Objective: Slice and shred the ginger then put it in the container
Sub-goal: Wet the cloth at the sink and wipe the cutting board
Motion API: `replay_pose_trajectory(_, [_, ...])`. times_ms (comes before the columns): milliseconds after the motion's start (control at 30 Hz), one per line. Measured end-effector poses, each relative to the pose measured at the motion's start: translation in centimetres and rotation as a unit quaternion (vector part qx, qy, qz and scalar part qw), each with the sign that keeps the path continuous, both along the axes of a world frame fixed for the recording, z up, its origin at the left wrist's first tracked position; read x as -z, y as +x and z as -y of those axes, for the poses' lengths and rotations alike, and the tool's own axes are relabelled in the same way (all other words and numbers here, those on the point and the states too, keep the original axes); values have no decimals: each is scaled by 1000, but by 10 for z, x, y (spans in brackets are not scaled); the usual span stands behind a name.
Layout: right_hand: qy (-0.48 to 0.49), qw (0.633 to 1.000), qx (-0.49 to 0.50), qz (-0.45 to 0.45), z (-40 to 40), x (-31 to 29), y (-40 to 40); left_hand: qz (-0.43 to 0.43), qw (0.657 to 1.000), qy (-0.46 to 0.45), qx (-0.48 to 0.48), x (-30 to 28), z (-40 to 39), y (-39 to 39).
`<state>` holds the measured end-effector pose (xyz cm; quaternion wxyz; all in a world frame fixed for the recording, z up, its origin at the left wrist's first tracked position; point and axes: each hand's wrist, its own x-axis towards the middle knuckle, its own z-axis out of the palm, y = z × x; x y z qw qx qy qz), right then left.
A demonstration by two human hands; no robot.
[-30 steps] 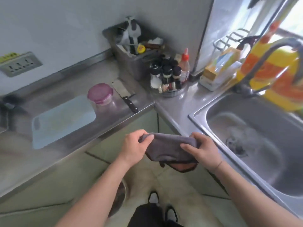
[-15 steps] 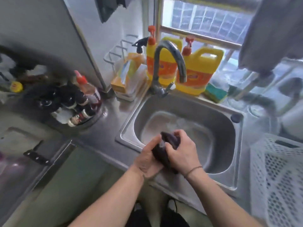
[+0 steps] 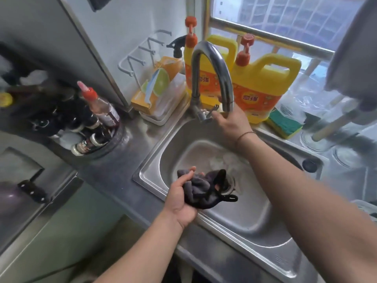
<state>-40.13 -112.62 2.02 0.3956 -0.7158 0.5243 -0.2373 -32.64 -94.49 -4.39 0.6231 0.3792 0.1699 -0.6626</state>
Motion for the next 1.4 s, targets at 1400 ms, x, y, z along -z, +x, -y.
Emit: replay_pose_trajectory(1400, [-73, 991, -66, -92, 62, 28, 11, -18, 1000, 4, 11, -10, 38, -26])
